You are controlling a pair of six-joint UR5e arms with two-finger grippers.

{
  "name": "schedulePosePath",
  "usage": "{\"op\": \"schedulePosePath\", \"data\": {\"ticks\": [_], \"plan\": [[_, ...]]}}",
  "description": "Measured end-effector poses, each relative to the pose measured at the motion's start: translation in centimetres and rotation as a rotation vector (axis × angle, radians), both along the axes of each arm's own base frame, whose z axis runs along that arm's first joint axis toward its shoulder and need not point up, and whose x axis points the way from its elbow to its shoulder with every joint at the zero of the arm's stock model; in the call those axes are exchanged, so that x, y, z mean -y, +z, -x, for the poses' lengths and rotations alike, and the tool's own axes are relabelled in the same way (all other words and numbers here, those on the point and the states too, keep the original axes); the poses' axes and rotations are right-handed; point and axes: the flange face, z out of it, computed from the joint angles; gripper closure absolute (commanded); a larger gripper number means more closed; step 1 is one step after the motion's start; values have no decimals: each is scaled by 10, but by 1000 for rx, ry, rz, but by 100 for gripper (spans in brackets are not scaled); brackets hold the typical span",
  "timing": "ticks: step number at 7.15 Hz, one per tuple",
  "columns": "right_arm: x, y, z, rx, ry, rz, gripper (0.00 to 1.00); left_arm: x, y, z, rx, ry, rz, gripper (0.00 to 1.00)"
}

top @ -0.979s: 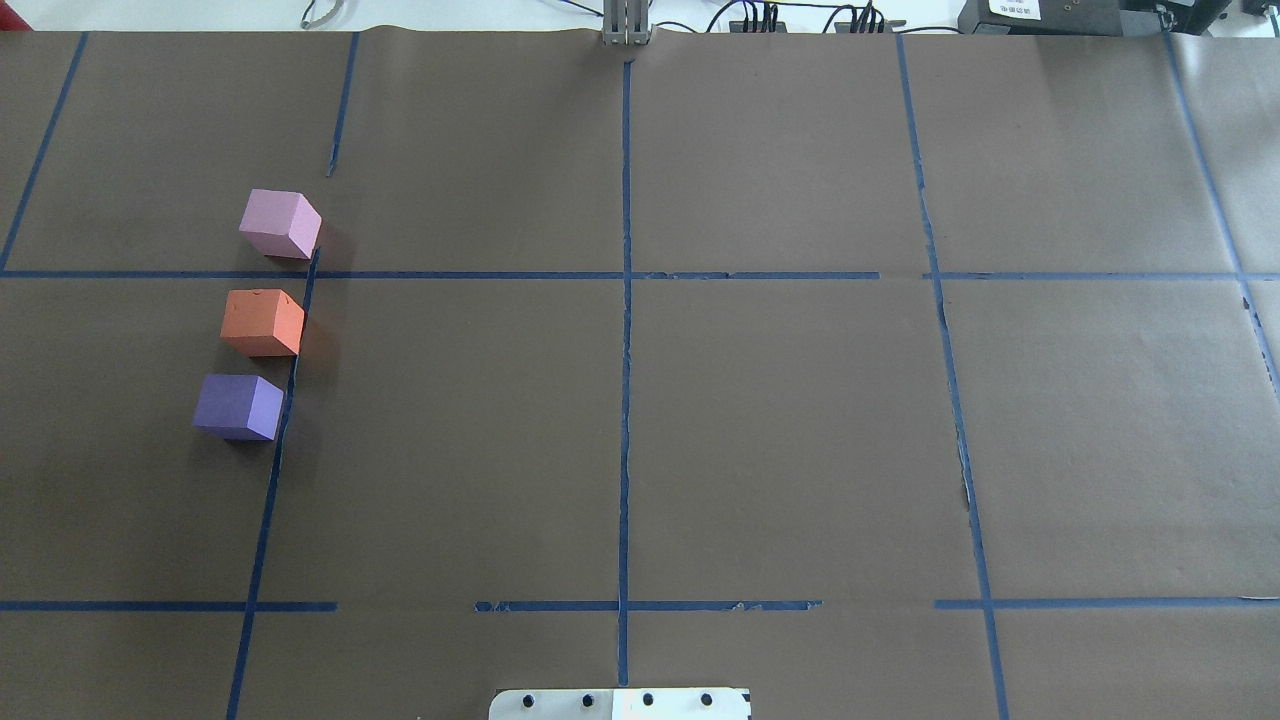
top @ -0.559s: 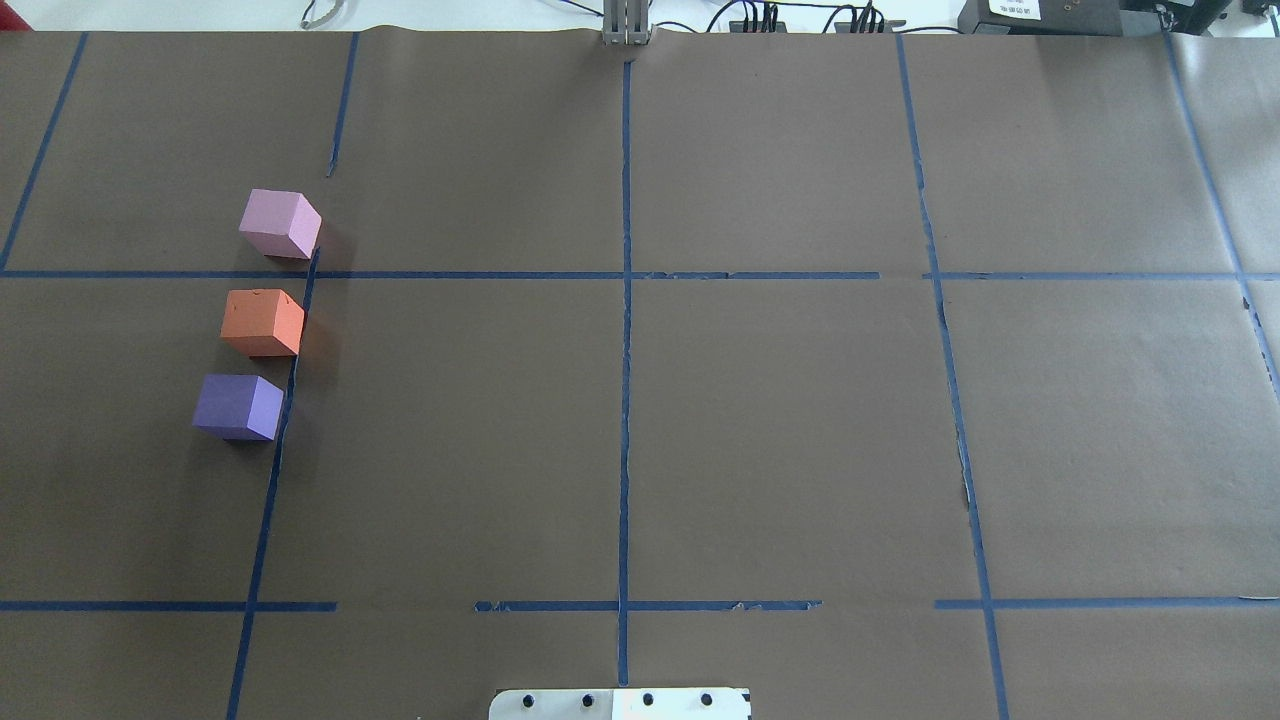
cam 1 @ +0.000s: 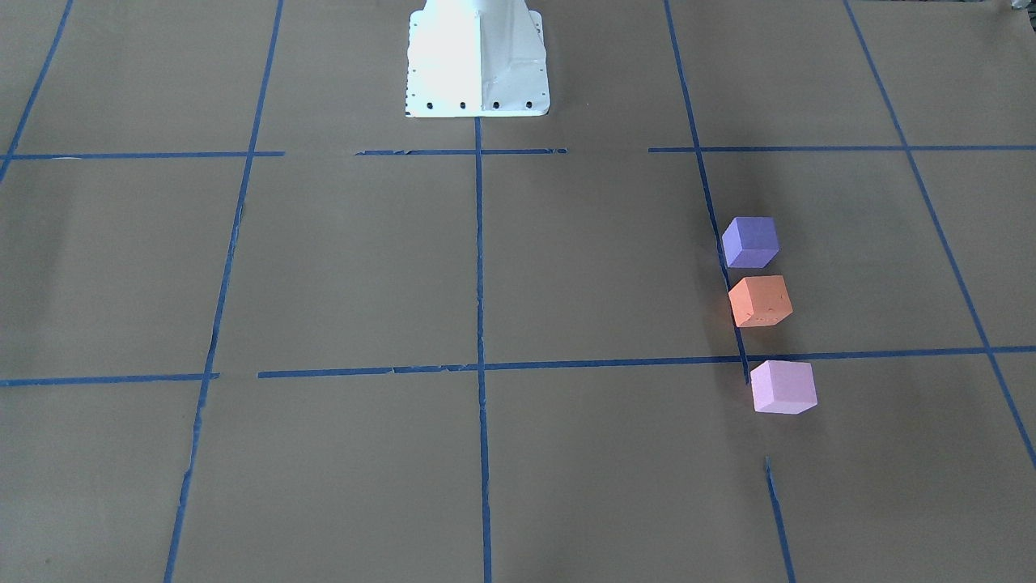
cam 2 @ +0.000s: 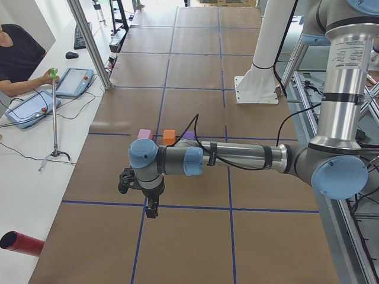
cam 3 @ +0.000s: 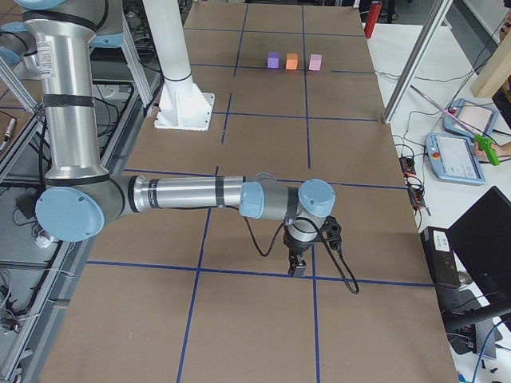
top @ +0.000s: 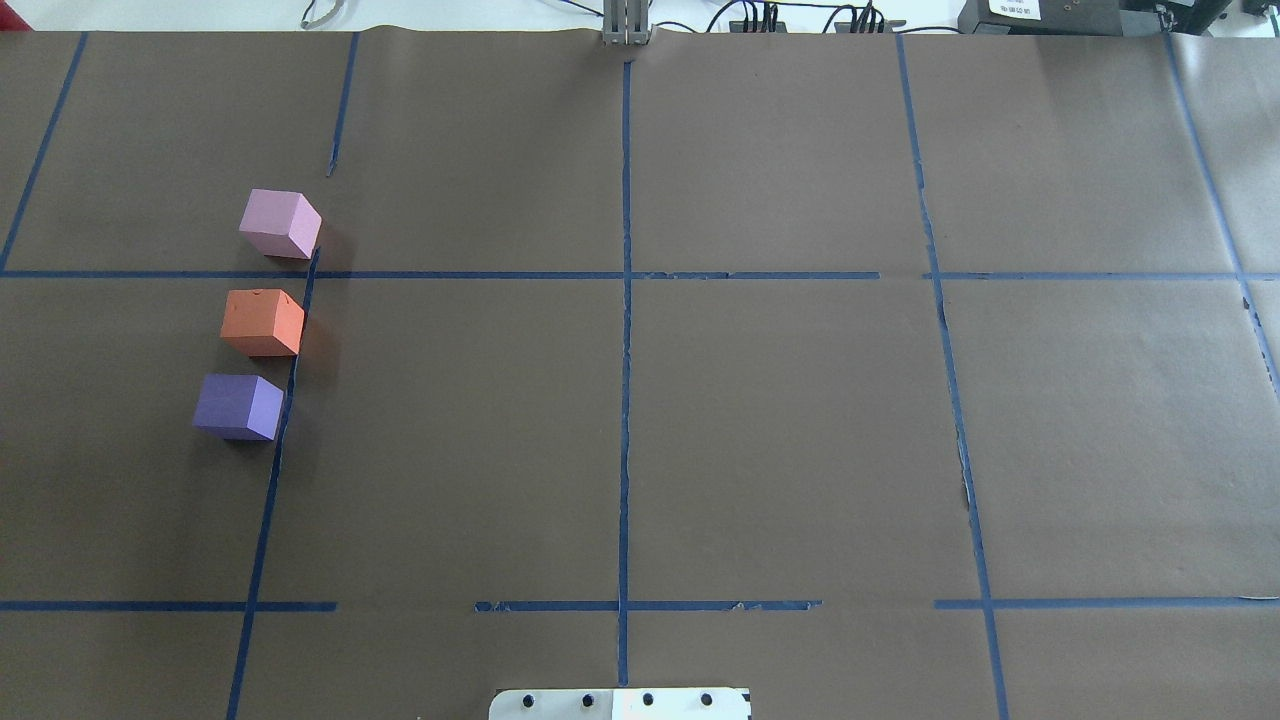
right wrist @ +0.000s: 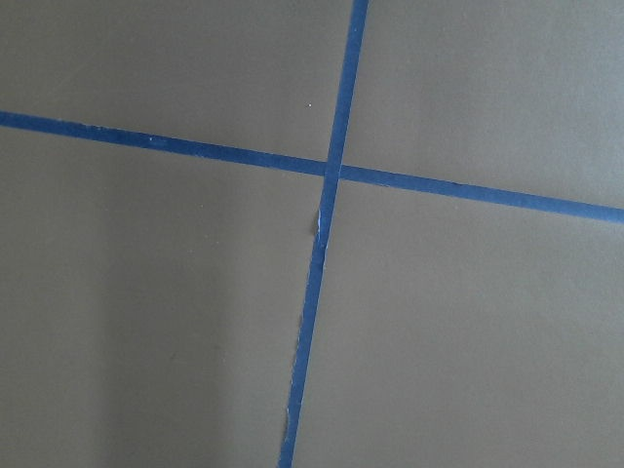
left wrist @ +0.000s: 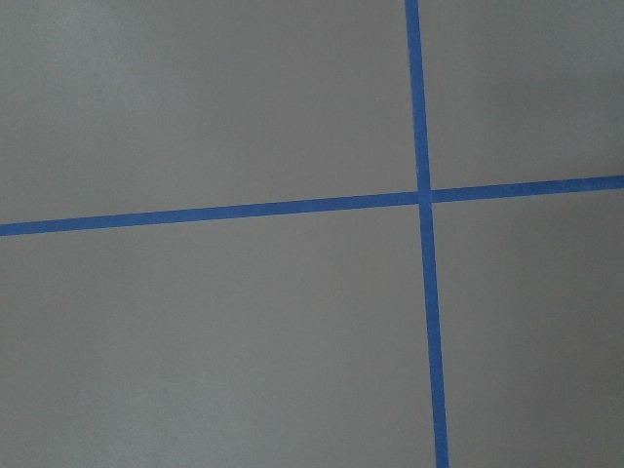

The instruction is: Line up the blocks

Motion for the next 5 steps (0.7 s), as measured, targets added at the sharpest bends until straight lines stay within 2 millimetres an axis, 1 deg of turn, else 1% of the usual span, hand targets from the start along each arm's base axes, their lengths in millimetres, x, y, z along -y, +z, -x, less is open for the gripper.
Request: {"op": "schedulePosePath", "data": {"ticks": [5], "plan": [[0,0,0,0,0,0,0,1,0,0,0,1,-15,0]]}}
